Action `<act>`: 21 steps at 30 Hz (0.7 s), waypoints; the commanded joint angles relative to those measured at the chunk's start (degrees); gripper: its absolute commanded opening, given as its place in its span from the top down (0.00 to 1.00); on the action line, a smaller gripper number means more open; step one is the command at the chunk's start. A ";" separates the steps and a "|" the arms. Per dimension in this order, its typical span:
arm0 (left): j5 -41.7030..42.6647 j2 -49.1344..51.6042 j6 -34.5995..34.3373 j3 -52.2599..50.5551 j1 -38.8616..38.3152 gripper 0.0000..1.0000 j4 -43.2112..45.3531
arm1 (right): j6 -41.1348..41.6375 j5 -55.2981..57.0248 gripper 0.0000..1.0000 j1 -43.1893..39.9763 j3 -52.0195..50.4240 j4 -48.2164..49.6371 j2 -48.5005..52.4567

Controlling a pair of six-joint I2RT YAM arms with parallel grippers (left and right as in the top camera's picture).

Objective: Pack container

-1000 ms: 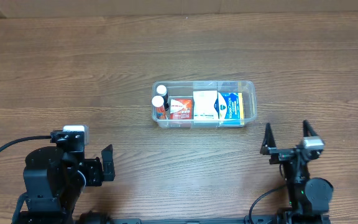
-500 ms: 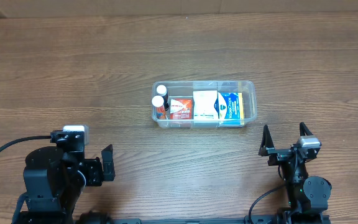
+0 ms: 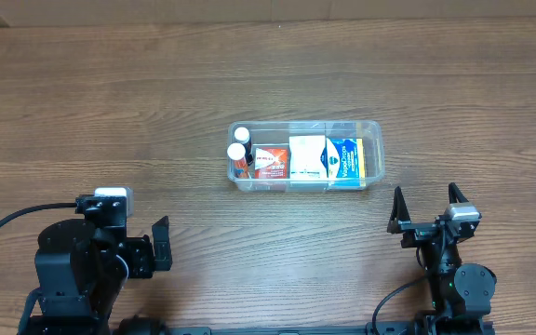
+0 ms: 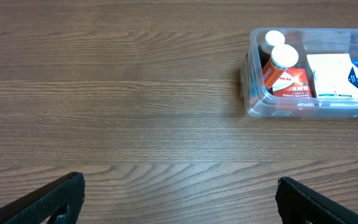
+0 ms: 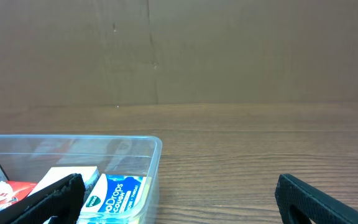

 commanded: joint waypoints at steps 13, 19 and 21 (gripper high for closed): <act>-4.92 -28.61 -0.83 -32.98 2.67 0.00 30.97 | -0.04 0.70 0.00 0.31 -0.57 0.42 -0.63; -7.04 -33.81 -0.83 -49.29 2.89 0.00 61.20 | -0.04 0.70 0.00 0.31 -0.57 0.44 -0.63; -7.06 -34.60 -0.87 -53.02 3.21 0.00 66.79 | -0.04 0.70 0.00 0.31 -0.57 0.44 -0.63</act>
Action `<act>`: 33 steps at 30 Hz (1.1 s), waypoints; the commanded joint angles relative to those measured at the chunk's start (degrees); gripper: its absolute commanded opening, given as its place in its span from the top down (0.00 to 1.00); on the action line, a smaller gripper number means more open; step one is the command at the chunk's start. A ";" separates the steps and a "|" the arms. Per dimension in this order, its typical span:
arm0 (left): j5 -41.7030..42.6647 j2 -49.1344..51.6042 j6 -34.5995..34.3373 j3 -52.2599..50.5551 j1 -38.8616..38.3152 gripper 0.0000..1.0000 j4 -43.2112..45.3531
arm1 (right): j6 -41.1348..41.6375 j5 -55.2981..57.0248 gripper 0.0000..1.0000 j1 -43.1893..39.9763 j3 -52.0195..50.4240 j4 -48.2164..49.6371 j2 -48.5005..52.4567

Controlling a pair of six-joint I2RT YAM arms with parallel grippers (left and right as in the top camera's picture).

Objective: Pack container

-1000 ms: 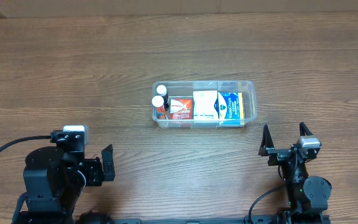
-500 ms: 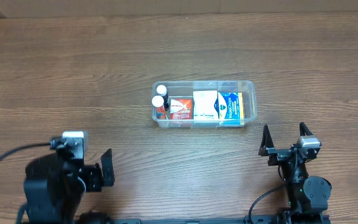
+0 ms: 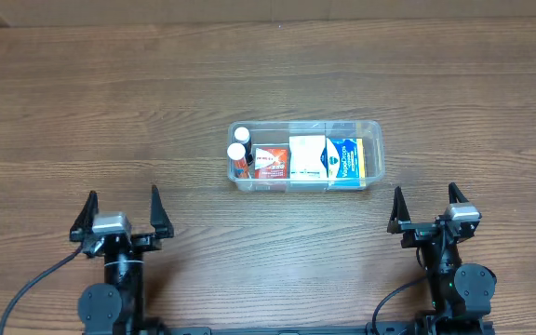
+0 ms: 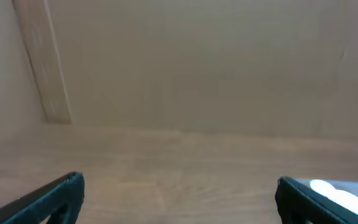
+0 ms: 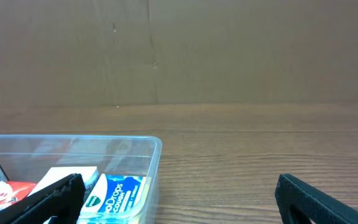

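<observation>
A clear plastic container [image 3: 372, 130] sits mid-table. It holds two white-capped bottles [image 3: 239, 151], a red box [image 3: 269, 162], a white box [image 3: 307, 156] and a blue cough-drops box [image 3: 345, 159]. My left gripper [image 3: 120, 204] rests open at the near left, far from the container, nothing between its fingers. At the near right my right gripper [image 3: 425, 200] is open and empty too. The right wrist view shows the container [image 5: 155, 149] and the blue box [image 5: 120, 192] low at the left. The left wrist view is blurred, showing bare table and wall.
A brown cardboard wall [image 5: 179, 50] stands behind the wooden table [image 3: 110, 102]. A pale upright strip [image 4: 42, 62] shows at the left of the left wrist view. Both arm bases sit at the table's near edge.
My left arm has swung from a raised, sideways pose into its low rest pose. Its camera now faces the wall instead of looking down at the container. The right arm has not moved.
</observation>
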 commanded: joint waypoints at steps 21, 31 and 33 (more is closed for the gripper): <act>-0.07 -1.70 -8.13 -8.35 0.83 0.00 -1.16 | -0.04 0.68 0.00 0.33 -0.57 0.48 -0.57; -0.07 -1.70 -8.13 -8.35 0.83 0.00 -1.16 | -0.04 0.68 0.00 0.33 -0.57 0.46 -0.57; -0.07 -1.70 -8.13 -8.35 0.83 0.00 -1.16 | -0.07 0.68 0.00 0.33 -0.57 0.48 -0.57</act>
